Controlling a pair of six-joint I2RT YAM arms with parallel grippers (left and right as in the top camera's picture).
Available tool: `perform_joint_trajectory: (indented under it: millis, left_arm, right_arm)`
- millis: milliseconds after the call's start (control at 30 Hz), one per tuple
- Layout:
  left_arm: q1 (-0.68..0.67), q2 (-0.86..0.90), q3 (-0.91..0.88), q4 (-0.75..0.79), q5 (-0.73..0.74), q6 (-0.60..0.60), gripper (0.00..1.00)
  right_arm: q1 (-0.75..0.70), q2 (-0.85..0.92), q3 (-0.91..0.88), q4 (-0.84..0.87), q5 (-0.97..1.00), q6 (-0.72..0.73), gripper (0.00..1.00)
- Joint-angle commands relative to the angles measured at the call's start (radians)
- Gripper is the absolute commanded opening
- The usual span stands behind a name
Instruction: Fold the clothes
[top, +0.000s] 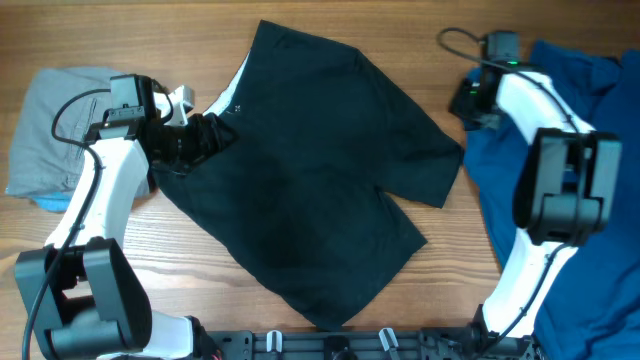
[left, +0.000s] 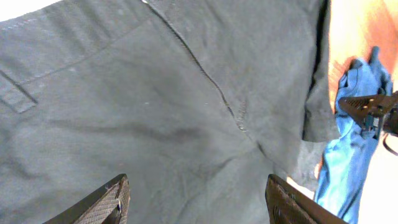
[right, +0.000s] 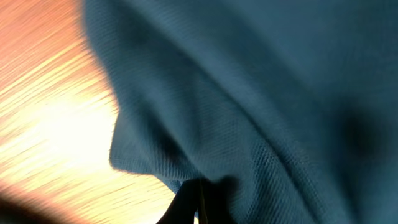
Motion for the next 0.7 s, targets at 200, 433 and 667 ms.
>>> perform_joint_trajectory:
  millis: [200, 433, 667]
  left_arm:
    - [-0.002, -0.013, 0.000, 0.022, 0.046, 0.006, 0.74]
    - [-0.002, -0.013, 0.000, 0.027, 0.045, 0.006, 0.74]
    - [-0.002, -0.013, 0.000, 0.027, 0.045, 0.006, 0.76]
  right_arm:
    - [-0.193, -0.134, 0.088, -0.222, -0.686, -0.518, 0.38]
    - [0.192, -0.137, 0.000, -0.309, -0.348, -0.524, 0.35]
    - [0.330, -0.120, -0.086, -0.177, -0.073, -0.531, 0.66]
